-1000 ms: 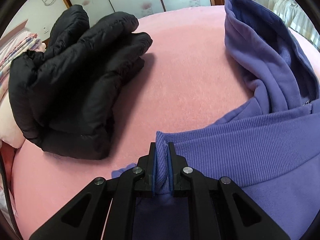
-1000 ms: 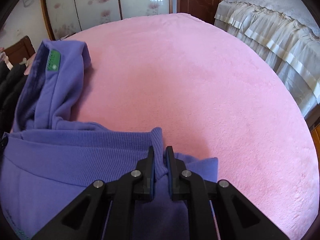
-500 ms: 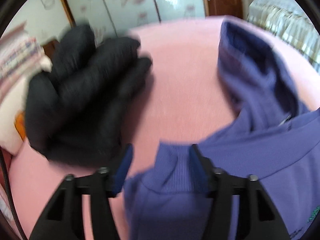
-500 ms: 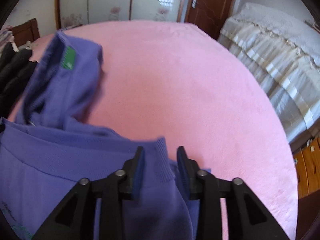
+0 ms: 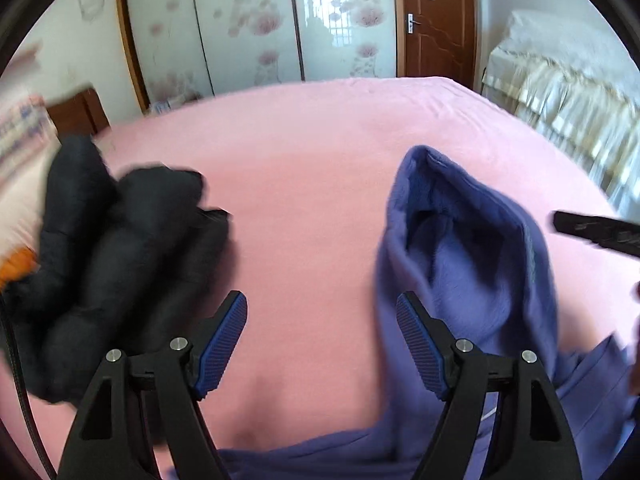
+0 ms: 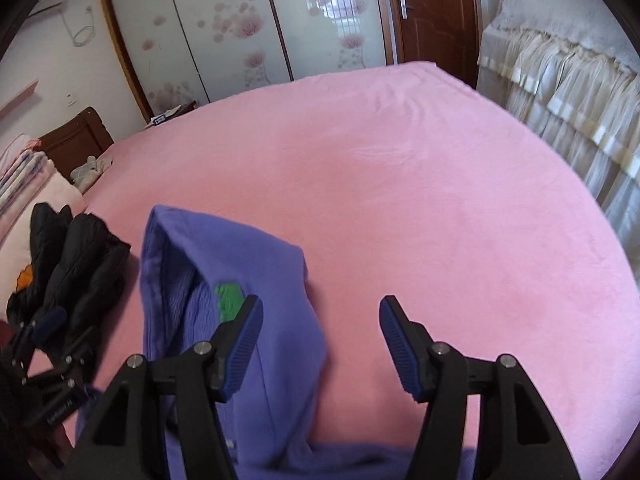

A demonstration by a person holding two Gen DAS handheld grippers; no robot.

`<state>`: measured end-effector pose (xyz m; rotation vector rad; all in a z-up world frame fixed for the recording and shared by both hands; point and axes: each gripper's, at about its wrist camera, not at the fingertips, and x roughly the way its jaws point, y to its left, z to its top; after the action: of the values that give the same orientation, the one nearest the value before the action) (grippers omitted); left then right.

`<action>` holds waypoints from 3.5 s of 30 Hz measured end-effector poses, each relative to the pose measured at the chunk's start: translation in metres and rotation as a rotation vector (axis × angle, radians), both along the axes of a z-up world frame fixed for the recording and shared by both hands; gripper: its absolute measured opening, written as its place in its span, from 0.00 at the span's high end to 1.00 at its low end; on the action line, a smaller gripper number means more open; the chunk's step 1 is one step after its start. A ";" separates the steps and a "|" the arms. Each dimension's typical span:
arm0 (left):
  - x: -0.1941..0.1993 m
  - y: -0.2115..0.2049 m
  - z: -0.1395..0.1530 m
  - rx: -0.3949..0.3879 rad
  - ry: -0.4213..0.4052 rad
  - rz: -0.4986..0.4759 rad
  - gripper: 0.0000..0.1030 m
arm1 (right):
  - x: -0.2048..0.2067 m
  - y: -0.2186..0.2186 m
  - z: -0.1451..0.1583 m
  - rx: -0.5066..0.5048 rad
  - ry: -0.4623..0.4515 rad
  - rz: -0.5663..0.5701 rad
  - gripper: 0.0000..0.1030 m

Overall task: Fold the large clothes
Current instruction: 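Open both grippers and withdraw them from the folded hem, then grasp the hood with the right gripper, then fold the hood over the folded body and open the right gripper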

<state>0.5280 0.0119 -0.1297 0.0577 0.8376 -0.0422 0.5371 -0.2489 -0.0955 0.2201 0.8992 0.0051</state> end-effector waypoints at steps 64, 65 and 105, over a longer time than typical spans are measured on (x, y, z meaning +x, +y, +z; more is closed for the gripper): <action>-0.240 0.003 -0.056 -0.535 0.404 -0.247 0.67 | -0.271 0.125 0.070 -0.097 -0.228 0.714 0.87; -0.234 0.001 -0.055 -0.551 0.396 -0.246 0.68 | -0.275 0.124 0.073 -0.104 -0.249 0.718 0.87; -0.163 -0.057 0.032 -0.027 0.376 -0.157 0.25 | -0.364 0.152 -0.004 -0.326 -0.226 0.692 0.49</action>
<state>0.3648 -0.0449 -0.0979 0.0914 1.2072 -0.2175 0.1734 -0.0964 -0.0997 -0.3963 0.7006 0.5125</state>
